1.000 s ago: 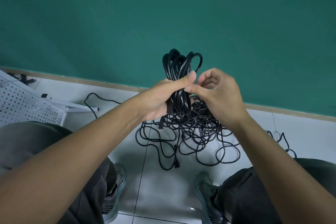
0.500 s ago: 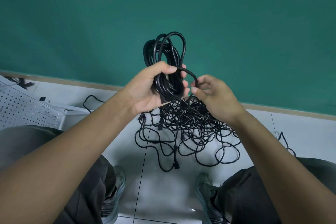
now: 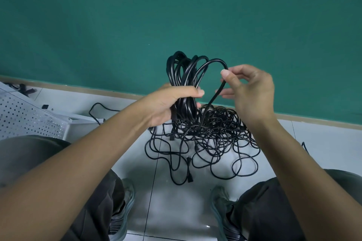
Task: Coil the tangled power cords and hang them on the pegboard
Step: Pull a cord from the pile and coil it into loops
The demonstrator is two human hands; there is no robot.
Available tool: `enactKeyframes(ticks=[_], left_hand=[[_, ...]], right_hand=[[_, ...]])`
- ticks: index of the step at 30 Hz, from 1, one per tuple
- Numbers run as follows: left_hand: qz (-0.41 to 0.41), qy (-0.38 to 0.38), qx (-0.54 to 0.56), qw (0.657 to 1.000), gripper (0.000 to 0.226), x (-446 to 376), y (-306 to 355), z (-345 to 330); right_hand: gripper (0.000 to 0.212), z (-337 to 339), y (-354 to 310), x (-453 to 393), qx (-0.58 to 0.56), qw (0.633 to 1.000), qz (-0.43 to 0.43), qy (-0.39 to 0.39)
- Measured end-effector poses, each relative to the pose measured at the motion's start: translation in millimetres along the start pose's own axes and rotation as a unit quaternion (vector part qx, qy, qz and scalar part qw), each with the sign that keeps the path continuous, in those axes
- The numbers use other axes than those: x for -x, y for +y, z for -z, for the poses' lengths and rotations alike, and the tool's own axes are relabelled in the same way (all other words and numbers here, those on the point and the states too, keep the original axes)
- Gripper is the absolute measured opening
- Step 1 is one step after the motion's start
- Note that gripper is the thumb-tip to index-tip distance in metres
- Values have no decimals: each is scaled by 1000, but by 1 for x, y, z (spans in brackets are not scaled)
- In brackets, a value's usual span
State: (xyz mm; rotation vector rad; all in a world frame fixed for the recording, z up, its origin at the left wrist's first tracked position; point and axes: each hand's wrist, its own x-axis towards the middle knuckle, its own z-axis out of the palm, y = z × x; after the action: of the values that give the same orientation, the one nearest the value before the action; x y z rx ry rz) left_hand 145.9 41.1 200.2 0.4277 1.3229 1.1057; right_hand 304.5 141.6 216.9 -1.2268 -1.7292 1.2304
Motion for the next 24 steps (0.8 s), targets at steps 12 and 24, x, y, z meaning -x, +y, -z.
enactKeyframes(ticks=[12,24], left_hand=[[-4,-100,-63,993,29,4,-10,-6],[-27,-100,-110,989,41,5,-20,-13]], right_hand=[[20,6,-7,1,-19,1000,7,0],[17,-6,7,8,220,959,177,9]])
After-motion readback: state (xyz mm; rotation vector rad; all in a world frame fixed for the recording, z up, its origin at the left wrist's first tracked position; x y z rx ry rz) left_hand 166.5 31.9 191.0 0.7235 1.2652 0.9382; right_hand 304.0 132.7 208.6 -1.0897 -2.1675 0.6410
